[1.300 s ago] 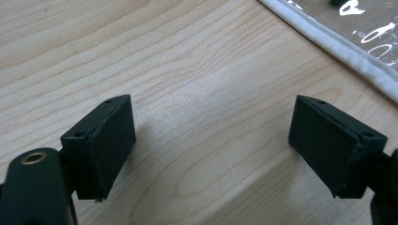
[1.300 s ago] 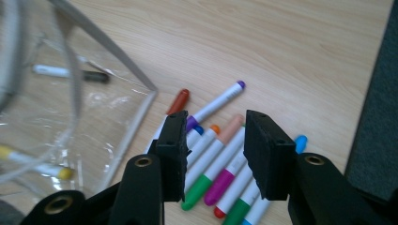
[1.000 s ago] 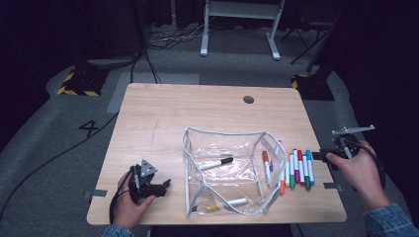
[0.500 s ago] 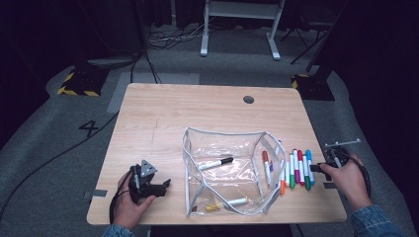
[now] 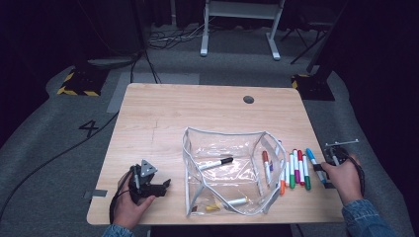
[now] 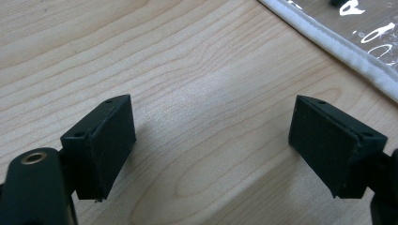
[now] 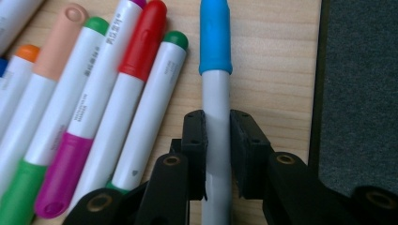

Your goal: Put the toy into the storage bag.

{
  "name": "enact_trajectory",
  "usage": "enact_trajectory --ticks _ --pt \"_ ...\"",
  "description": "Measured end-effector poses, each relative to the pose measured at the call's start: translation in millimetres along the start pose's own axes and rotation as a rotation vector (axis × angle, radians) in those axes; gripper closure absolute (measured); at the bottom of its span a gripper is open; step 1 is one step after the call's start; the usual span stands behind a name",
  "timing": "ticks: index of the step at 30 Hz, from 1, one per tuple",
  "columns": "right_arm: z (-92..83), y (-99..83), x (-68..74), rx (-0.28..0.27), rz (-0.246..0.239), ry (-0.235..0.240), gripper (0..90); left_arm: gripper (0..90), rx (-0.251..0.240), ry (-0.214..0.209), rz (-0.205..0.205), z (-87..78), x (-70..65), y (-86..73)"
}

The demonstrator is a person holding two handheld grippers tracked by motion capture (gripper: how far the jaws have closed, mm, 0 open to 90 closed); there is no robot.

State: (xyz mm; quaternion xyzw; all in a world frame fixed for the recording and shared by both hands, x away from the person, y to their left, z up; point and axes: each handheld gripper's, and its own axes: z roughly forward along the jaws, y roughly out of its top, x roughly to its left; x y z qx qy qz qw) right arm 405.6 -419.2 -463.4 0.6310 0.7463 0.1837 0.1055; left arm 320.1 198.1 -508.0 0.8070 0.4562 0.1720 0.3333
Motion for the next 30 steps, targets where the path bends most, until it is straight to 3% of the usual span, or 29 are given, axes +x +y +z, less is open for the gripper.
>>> enact_trajectory --ticks 8,16,30 --pt "-39.4 12.5 7.5 -0.069 -0.053 0.041 77.3 15.3 0.0 0.001 0.0 0.0 0.0 0.0" --pt "-86.5 30.3 30.6 -0.132 -0.137 0.089 77.3 15.3 0.0 -0.001 -0.001 0.1 -0.1 0.0" --pt "-148.2 58.9 113.5 -0.195 -0.342 0.205 77.3 15.3 -0.001 -0.002 -0.003 0.1 -0.2 0.0"
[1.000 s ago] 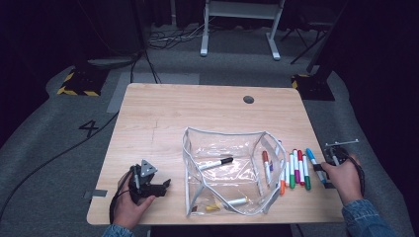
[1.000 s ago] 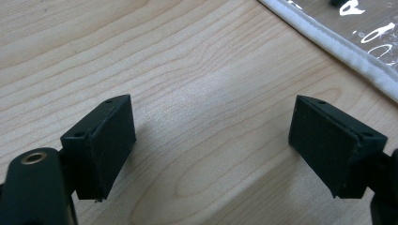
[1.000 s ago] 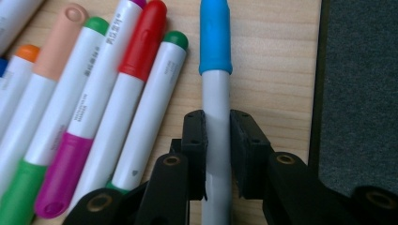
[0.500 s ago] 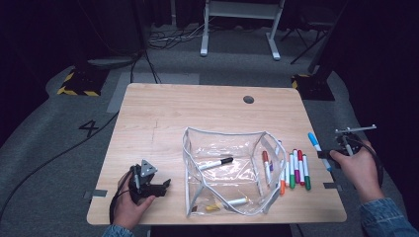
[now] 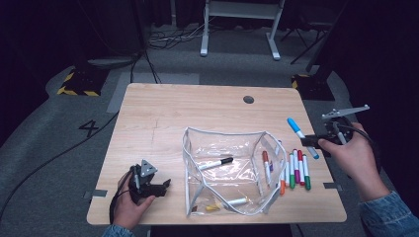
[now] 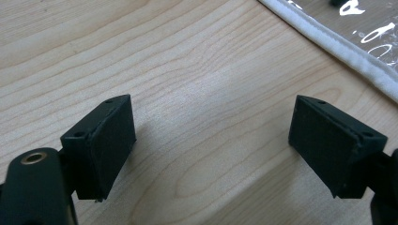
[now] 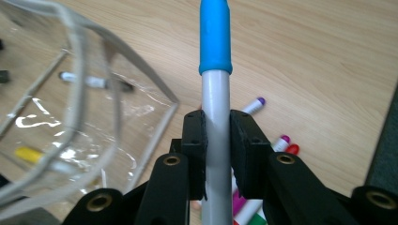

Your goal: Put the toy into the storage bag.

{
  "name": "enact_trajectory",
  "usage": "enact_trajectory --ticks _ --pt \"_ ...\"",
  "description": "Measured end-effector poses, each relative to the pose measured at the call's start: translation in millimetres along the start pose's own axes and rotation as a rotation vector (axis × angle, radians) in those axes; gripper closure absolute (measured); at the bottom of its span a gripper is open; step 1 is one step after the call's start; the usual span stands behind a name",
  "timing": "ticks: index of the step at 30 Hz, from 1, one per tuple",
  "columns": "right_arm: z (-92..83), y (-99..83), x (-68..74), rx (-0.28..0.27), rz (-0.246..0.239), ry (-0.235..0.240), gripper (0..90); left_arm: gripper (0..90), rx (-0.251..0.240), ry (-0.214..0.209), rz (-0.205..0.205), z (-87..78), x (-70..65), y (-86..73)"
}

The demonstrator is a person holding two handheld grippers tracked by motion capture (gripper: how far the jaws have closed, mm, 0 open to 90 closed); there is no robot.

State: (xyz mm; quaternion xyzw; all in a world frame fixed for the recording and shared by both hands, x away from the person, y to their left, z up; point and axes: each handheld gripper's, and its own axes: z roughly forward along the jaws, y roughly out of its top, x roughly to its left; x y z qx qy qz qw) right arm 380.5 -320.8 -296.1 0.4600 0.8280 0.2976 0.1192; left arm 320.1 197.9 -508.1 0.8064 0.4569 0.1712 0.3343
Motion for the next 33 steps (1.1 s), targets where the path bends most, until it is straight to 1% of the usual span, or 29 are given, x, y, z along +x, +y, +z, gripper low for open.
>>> enact_trajectory --ticks 3,7,8,10,13,19,23,24,27,33 --pt "-4.5 11.8 18.9 -0.018 -0.046 0.028 77.3 15.3 0.002 0.002 0.003 -0.2 0.2 0.0" --pt "-7.0 24.9 43.6 -0.015 -0.11 0.062 77.3 15.3 0.002 0.0 0.0 -0.2 0.0 0.0" --pt "-7.4 27.6 49.9 -0.01 -0.12 0.071 77.3 15.3 0.003 0.0 0.001 -0.2 0.1 0.0" --pt "-6.8 32.7 61.2 -0.009 -0.154 0.087 77.4 15.3 0.002 0.001 0.0 -0.1 0.0 0.0" --pt "-3.5 38.4 77.9 0.002 -0.193 0.113 77.3 15.3 0.001 0.001 0.004 -0.1 0.3 0.1" --pt "8.7 47.6 106.8 0.042 -0.266 0.16 77.3 15.3 0.001 0.0 0.0 0.0 0.0 0.0" --pt "20.0 52.2 123.5 0.082 -0.307 0.187 77.4 15.3 0.001 0.0 0.001 0.0 0.1 0.0" --pt "22.9 53.2 127.5 0.088 -0.317 0.194 77.3 15.3 -0.001 0.0 -0.004 0.1 -0.3 -0.1" --pt "32.4 55.6 140.6 0.112 -0.352 0.217 77.3 15.3 0.001 0.0 0.002 0.0 0.1 0.1" --pt "51.4 56.8 161.3 0.158 -0.408 0.247 77.3 15.3 0.001 0.0 0.001 0.0 0.1 0.0"
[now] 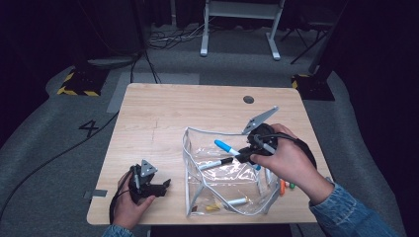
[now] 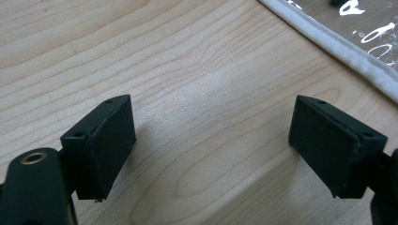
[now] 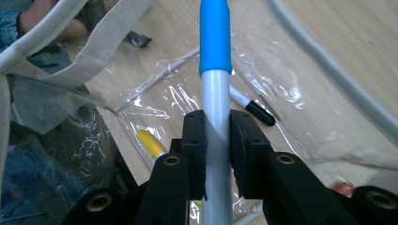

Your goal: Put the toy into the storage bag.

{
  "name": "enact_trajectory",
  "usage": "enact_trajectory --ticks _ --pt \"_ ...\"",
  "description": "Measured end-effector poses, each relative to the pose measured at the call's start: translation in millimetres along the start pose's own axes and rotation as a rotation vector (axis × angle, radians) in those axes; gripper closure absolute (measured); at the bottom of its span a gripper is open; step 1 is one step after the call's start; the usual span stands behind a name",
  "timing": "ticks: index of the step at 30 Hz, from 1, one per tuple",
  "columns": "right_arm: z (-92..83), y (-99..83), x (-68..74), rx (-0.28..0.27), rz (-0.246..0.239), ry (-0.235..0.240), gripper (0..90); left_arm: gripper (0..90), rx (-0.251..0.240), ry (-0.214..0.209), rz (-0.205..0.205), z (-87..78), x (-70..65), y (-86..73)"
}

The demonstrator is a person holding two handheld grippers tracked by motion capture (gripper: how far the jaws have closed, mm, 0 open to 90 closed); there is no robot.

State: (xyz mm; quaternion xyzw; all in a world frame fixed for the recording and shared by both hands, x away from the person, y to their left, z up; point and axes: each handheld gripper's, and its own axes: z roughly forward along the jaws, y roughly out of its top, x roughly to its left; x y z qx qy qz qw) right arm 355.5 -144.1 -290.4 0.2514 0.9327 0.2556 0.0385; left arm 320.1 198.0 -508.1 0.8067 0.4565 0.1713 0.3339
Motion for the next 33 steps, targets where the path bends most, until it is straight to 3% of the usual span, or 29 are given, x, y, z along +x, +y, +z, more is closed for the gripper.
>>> enact_trajectory --ticks 15,26,33 --pt "58.5 12.2 25.4 0.137 -0.101 0.084 77.3 15.3 0.0 0.0 0.0 0.0 0.0 0.0" --pt "91.0 8.4 29.5 0.297 -0.161 0.108 77.3 15.3 0.0 -0.001 -0.001 0.0 0.0 -0.1" --pt "107.1 2.4 25.6 0.385 -0.188 0.093 77.3 15.3 -0.001 0.0 -0.002 0.1 -0.1 0.0"
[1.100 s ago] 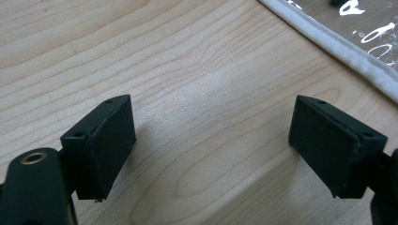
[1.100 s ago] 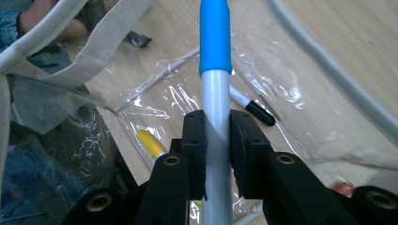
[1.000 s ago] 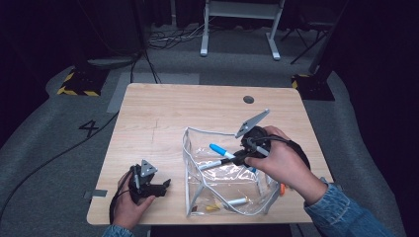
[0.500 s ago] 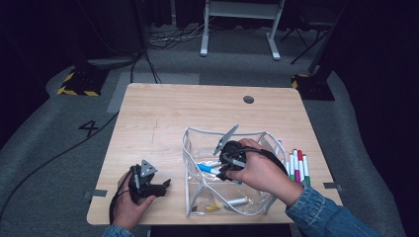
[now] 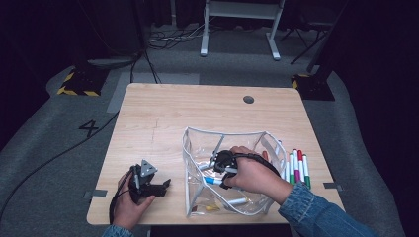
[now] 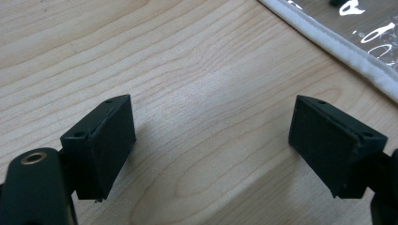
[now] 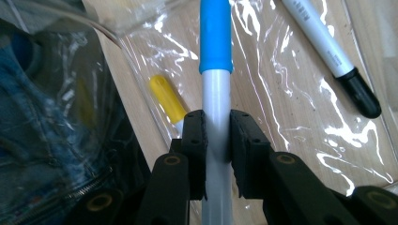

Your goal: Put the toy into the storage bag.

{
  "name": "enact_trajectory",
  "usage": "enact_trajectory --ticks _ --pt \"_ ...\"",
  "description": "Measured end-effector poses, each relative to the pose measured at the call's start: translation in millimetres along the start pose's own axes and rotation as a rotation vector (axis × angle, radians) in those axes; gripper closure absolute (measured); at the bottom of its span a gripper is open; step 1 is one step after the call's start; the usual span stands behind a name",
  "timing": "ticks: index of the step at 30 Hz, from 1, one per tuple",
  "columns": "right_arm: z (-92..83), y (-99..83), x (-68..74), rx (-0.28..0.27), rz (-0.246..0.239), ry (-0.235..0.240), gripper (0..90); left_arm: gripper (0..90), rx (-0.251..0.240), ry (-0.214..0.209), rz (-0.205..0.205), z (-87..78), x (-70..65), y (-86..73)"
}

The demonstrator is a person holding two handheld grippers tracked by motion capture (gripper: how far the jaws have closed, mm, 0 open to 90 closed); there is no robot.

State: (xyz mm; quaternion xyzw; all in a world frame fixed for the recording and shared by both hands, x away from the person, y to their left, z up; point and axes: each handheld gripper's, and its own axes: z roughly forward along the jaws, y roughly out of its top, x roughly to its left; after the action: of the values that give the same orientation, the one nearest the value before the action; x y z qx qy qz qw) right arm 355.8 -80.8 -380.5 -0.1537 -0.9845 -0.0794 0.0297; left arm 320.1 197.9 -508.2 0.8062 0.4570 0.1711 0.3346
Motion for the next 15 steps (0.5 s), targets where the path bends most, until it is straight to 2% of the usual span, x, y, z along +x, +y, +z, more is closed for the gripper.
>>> enact_trajectory --ticks 5,12,15 --pt "11.2 -0.4 -0.1 0.046 -0.022 0.001 77.2 15.3 0.001 0.0 0.001 0.0 0.1 0.0" --pt "16.8 -2.2 -2.8 0.098 -0.017 0.045 75.1 15.3 -0.002 0.0 0.0 0.1 0.0 -0.1" --pt "15.0 -2.9 -2.5 0.063 -0.011 0.036 68.0 15.3 -0.001 0.0 0.0 0.1 0.0 -0.1"
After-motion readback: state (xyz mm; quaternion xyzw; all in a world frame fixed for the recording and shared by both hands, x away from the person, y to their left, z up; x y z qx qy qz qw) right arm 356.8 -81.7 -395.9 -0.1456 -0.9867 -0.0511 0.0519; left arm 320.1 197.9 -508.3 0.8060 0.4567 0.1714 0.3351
